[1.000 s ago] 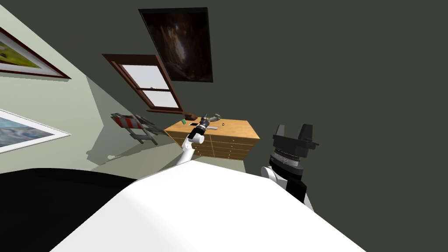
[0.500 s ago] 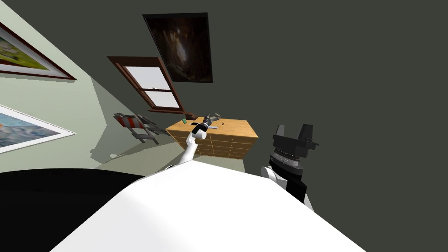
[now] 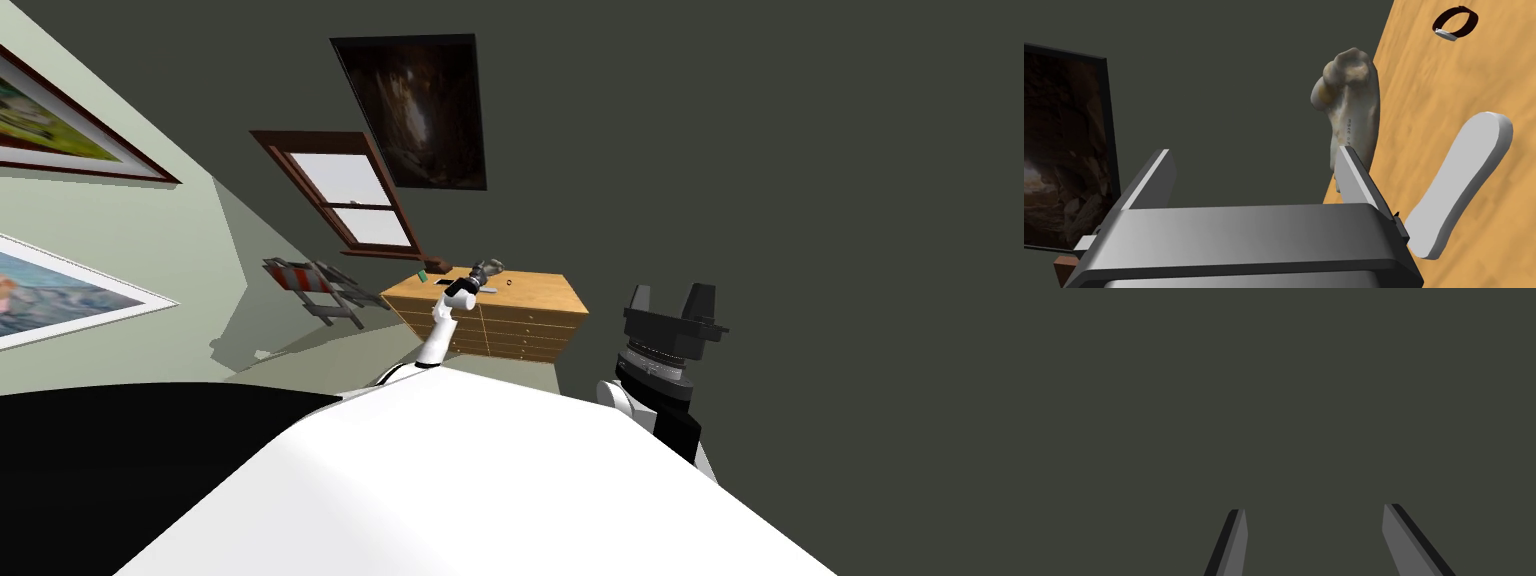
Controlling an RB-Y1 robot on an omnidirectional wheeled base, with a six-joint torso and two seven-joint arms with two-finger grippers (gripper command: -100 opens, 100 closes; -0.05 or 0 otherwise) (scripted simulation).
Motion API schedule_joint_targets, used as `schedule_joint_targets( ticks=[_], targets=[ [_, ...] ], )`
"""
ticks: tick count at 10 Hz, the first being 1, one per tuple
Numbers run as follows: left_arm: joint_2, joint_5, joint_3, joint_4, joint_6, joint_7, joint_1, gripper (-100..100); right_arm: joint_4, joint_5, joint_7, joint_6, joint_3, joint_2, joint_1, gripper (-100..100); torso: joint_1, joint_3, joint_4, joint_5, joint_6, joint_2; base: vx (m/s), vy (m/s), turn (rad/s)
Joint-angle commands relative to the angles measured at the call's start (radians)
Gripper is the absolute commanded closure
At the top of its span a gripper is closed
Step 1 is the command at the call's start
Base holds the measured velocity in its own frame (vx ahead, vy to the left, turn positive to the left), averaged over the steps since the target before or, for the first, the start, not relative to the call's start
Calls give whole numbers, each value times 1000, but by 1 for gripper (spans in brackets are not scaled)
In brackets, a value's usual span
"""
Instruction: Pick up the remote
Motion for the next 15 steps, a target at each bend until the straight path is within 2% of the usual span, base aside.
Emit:
schedule_joint_targets(
  ticks=[1,2,6,7,8,9,11,12,13,14,15],
  targets=[
    [3,3,2,16,28,1,-20,-100,0,0,0,0,0,0,0,0,0,0,0,0,0,0,-11,-13,-1],
    [6,12,8,61,68,4,-63,-100,0,0,0,0,0,0,0,0,0,0,0,0,0,0,-22,-20,3],
    [16,28,18,173,185,6,-182,-100,0,0,0,0,0,0,0,0,0,0,0,0,0,-1,-17,-15,-1],
    [16,28,18,206,212,6,-207,-100,0,0,0,0,0,0,0,0,0,0,0,0,0,-1,-9,-11,-1],
    [16,28,18,208,228,6,-207,-100,0,0,0,0,0,0,0,0,0,0,0,0,0,-1,0,0,0],
    [21,36,22,253,264,6,-253,-100,0,0,0,0,0,0,0,0,1,-1,0,0,0,-1,-1,-7,-2],
    [21,36,22,275,293,6,-266,-100,0,0,0,0,0,0,0,0,1,-1,0,0,0,-1,0,-3,-2],
    [28,42,25,321,333,4,-312,-100,0,0,0,0,0,0,0,0,1,-1,0,0,0,-1,0,0,0],
    [28,42,25,342,357,4,-323,-100,0,0,0,0,0,0,0,0,1,-1,0,0,0,-2,6,-4,-6],
    [35,47,28,380,385,2,-364,-100,0,0,0,0,0,0,0,0,1,-1,-1,0,0,-2,12,-2,-10],
    [35,47,28,410,413,2,-379,-100,0,0,0,0,0,0,0,0,1,-1,0,0,0,-2,15,-1,-7]
  ],
)
